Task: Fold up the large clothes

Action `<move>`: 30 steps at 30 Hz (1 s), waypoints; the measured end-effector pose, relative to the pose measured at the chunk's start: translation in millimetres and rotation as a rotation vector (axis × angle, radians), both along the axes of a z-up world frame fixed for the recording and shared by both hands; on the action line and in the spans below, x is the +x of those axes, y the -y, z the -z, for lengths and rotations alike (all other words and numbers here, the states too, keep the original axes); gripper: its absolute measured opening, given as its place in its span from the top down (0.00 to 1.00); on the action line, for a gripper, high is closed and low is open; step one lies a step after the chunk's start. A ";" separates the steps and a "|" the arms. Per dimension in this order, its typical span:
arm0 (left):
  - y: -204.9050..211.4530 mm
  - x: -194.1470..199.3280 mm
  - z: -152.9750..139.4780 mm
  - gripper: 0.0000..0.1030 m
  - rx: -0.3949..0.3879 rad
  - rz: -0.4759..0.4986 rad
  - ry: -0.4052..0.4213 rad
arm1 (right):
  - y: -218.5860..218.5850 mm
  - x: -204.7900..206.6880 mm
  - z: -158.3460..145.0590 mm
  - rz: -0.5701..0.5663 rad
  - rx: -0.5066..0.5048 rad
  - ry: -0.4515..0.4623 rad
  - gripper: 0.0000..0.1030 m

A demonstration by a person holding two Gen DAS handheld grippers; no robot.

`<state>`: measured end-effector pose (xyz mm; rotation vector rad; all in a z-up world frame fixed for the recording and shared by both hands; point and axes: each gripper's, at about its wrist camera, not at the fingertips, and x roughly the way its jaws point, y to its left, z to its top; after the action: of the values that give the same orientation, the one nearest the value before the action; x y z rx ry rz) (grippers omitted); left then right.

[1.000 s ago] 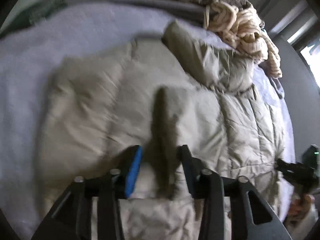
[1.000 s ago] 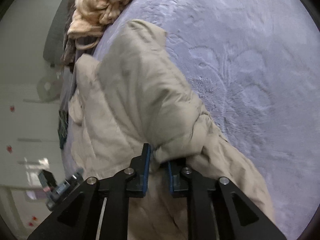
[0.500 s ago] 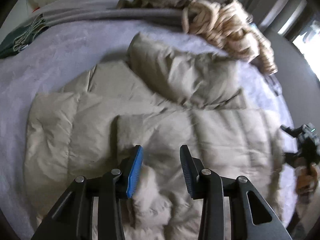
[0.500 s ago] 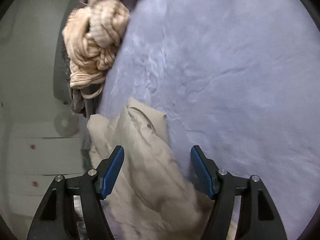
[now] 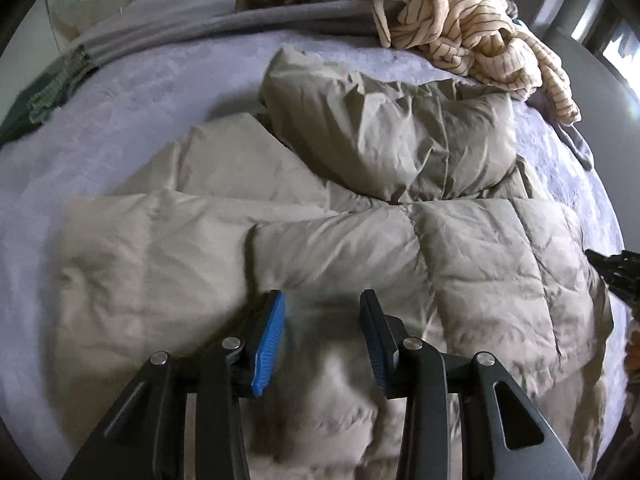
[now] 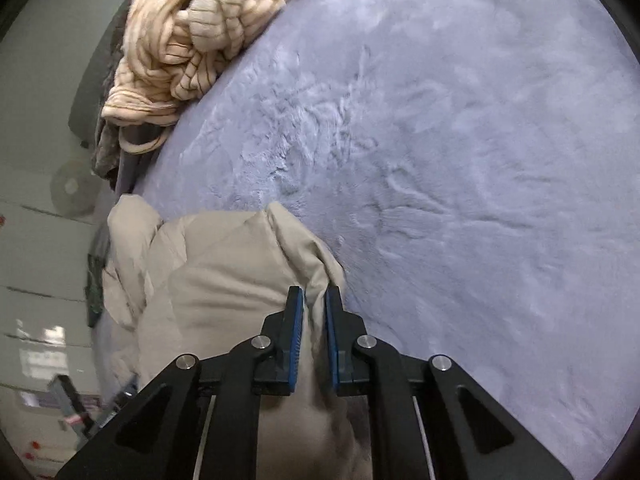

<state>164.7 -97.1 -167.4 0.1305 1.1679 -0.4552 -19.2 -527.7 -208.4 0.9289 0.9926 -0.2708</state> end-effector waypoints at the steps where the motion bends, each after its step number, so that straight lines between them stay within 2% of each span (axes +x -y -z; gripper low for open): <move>1: -5.1 -3.7 -5.8 0.60 -0.003 -0.001 0.006 | -3.6 -6.5 -10.6 -0.016 -0.049 -0.003 0.90; 4: -20.5 -16.0 -18.0 0.60 -0.015 -0.015 0.006 | -16.4 -26.6 -33.8 -0.048 -0.141 0.001 0.90; 8: -32.8 -33.2 -14.1 0.57 0.011 -0.025 -0.012 | -41.0 -51.9 -50.3 -0.091 -0.184 0.028 0.90; 10: -36.6 -38.6 -2.5 0.57 0.036 -0.034 -0.024 | -53.3 -55.9 -47.9 -0.121 -0.187 0.020 0.90; 16: -42.9 -41.9 15.0 0.56 0.015 -0.066 -0.033 | -72.5 -53.2 -12.5 -0.192 -0.210 -0.082 0.92; 19: -43.4 -46.3 9.4 0.55 0.040 -0.069 -0.026 | -74.1 -53.6 -1.5 -0.201 -0.215 -0.110 0.92; 23: -49.8 -58.6 -4.9 0.55 0.069 -0.100 -0.021 | -75.7 -60.9 -13.4 -0.195 -0.215 -0.118 0.92; 24: -51.1 -60.5 -8.4 0.51 0.074 -0.106 -0.022 | -76.2 -63.4 -15.5 -0.196 -0.212 -0.120 0.92; 25: -53.4 -64.0 -11.9 0.42 0.076 -0.113 -0.028 | -76.5 -66.8 -19.1 -0.195 -0.210 -0.123 0.89; 26: -56.6 -68.3 -16.4 0.17 0.072 -0.127 -0.032 | -77.0 -70.5 -22.3 -0.192 -0.205 -0.124 0.87; 27: -60.1 -73.1 -22.5 0.01 0.064 -0.145 -0.020 | -77.5 -74.9 -26.1 -0.189 -0.196 -0.126 0.87; 30: -64.8 -82.3 -37.6 0.01 0.057 -0.168 0.007 | -82.8 -84.3 -34.3 -0.187 -0.184 -0.128 0.87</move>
<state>82.4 -32.3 -129.8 0.0824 1.1747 -0.2731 -103.5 -444.9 -174.2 0.6527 1.1447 -0.2617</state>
